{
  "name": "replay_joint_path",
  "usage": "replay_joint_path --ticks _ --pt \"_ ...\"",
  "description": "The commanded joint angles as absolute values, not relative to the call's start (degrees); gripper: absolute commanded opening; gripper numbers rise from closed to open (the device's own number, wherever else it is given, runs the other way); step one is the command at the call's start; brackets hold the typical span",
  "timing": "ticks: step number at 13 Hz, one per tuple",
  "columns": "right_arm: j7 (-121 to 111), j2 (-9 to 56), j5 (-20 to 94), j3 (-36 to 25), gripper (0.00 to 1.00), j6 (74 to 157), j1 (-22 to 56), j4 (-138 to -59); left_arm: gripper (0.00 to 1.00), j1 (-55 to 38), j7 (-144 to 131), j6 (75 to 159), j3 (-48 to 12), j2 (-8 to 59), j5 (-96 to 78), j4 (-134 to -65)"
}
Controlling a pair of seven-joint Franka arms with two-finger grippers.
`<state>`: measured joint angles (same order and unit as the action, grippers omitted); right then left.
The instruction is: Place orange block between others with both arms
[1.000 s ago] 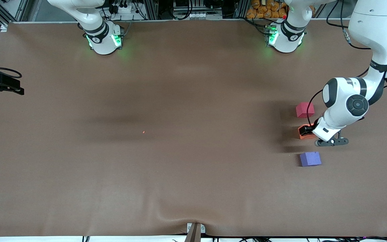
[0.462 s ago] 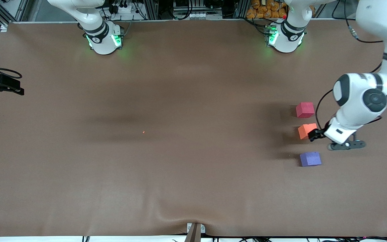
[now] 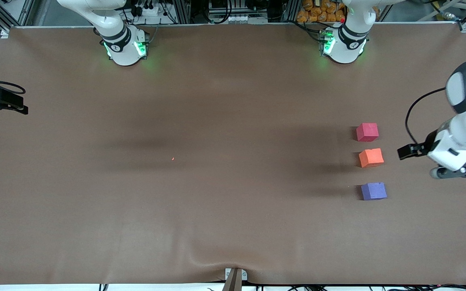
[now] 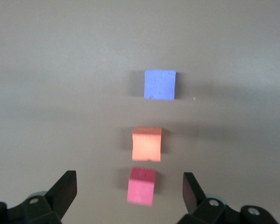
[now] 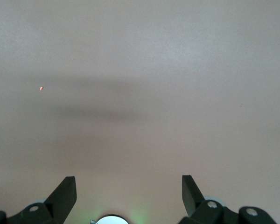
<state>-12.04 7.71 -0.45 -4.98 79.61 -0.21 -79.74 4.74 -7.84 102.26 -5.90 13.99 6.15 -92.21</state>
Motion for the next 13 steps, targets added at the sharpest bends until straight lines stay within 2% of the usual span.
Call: replay_joint_path --ticks 1,3,6,8,9,13 --pt "-12.7 6.8 -1.3 -4.8 1.0 79.1 -0.1 -79.5 1.0 5.1 -7.0 90.8 -6.3 14.3 3.3 -82.8" --pt "-12.6 6.8 -1.1 -4.9 1.0 79.1 -0.1 -79.5 1.0 5.0 -7.0 84.4 -6.9 13.5 1.9 -79.1" --pt "-12.6 6.8 -1.1 -4.9 1.0 79.1 -0.1 -79.5 1.0 5.0 -7.6 83.0 -7.5 6.3 -1.2 -79.8" --pt "-12.7 6.8 -1.1 -4.9 1.0 79.1 -0.2 -79.5 1.0 5.3 -7.0 81.3 -8.2 4.4 -1.3 -80.5" --pt "-12.7 6.8 -1.1 -4.9 1.0 79.1 -0.2 -79.5 1.0 5.4 -6.9 81.6 -8.2 2.7 -1.4 -82.5" --pt "-12.7 6.8 -1.1 -5.0 1.0 79.1 -0.4 -79.5 1.0 4.4 -6.9 90.6 -8.0 -9.0 -1.3 -99.4"
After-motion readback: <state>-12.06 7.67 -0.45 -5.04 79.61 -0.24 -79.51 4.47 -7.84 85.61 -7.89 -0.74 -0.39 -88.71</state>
